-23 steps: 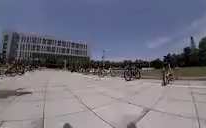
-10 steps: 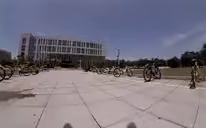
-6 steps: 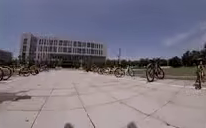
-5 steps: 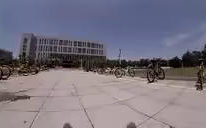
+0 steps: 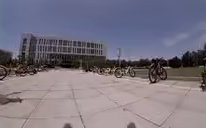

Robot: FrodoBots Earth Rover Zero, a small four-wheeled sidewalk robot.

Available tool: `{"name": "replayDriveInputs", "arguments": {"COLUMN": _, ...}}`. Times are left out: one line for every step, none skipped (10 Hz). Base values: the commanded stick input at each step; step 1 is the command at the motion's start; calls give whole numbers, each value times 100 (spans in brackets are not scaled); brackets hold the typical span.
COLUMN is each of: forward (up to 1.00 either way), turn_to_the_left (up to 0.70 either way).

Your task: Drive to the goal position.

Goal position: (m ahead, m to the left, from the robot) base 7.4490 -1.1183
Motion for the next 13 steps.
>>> {"name": "replayDriveInputs", "arguments": {"forward": 45, "turn_to_the_left": 3}}
{"name": "replayDriveInputs", "arguments": {"forward": 45, "turn_to_the_left": 6}}
{"name": "replayDriveInputs", "arguments": {"forward": 45, "turn_to_the_left": 6}}
{"name": "replayDriveInputs", "arguments": {"forward": 45, "turn_to_the_left": 4}}
{"name": "replayDriveInputs", "arguments": {"forward": 45, "turn_to_the_left": 2}}
{"name": "replayDriveInputs", "arguments": {"forward": 45, "turn_to_the_left": 3}}
{"name": "replayDriveInputs", "arguments": {"forward": 45, "turn_to_the_left": 6}}
{"name": "replayDriveInputs", "arguments": {"forward": 45, "turn_to_the_left": 5}}
{"name": "replayDriveInputs", "arguments": {"forward": 45, "turn_to_the_left": 5}}
{"name": "replayDriveInputs", "arguments": {"forward": 45, "turn_to_the_left": 5}}
{"name": "replayDriveInputs", "arguments": {"forward": 45, "turn_to_the_left": 3}}
{"name": "replayDriveInputs", "arguments": {"forward": 45, "turn_to_the_left": 3}}
{"name": "replayDriveInputs", "arguments": {"forward": 45, "turn_to_the_left": 3}}
